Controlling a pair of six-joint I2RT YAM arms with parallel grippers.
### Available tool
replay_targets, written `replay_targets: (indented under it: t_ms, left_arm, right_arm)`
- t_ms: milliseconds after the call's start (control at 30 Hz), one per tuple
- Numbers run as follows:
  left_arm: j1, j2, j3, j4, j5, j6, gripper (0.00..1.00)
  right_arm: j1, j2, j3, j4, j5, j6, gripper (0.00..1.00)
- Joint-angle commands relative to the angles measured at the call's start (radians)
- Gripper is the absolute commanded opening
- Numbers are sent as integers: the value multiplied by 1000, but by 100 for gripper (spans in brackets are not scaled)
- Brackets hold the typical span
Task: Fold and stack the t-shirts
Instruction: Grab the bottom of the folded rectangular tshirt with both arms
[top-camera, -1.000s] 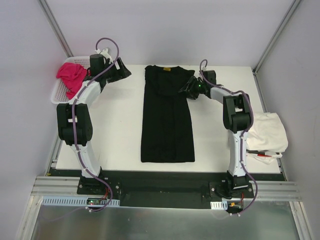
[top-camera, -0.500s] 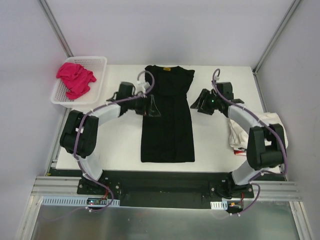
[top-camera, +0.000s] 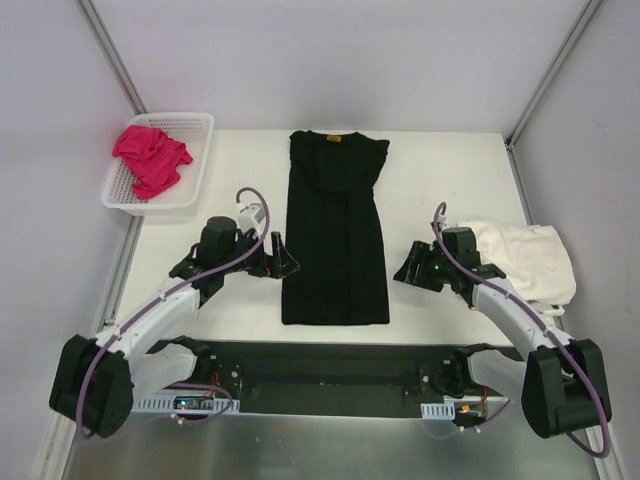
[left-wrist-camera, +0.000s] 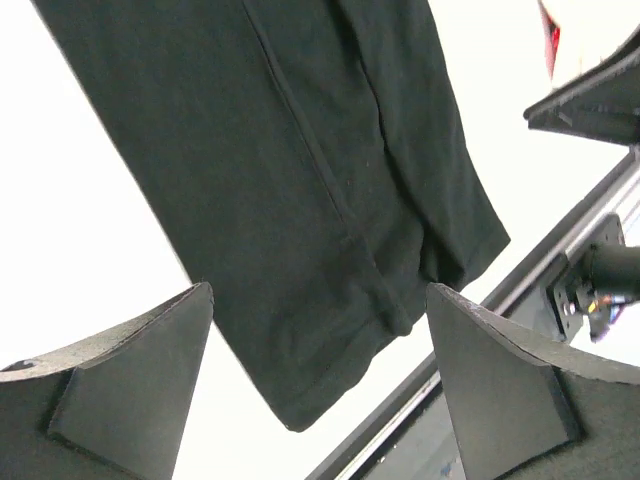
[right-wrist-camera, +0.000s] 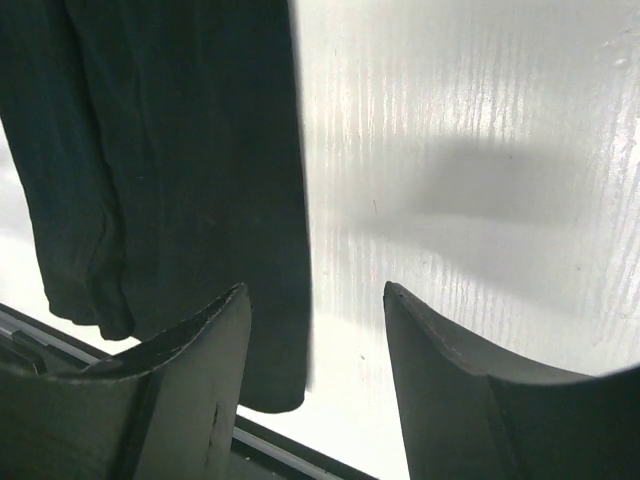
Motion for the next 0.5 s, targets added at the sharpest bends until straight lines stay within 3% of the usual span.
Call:
replay_targets:
  t_ms: [0, 467]
  left_arm:
    - [0, -116, -34, -130, -104, -44, 87]
    - [0, -220, -6, -500, -224, -169, 86]
  right_arm:
    - [-5, -53, -21, -63, 10, -27, 58]
    - [1, -121, -2, -290, -10, -65, 58]
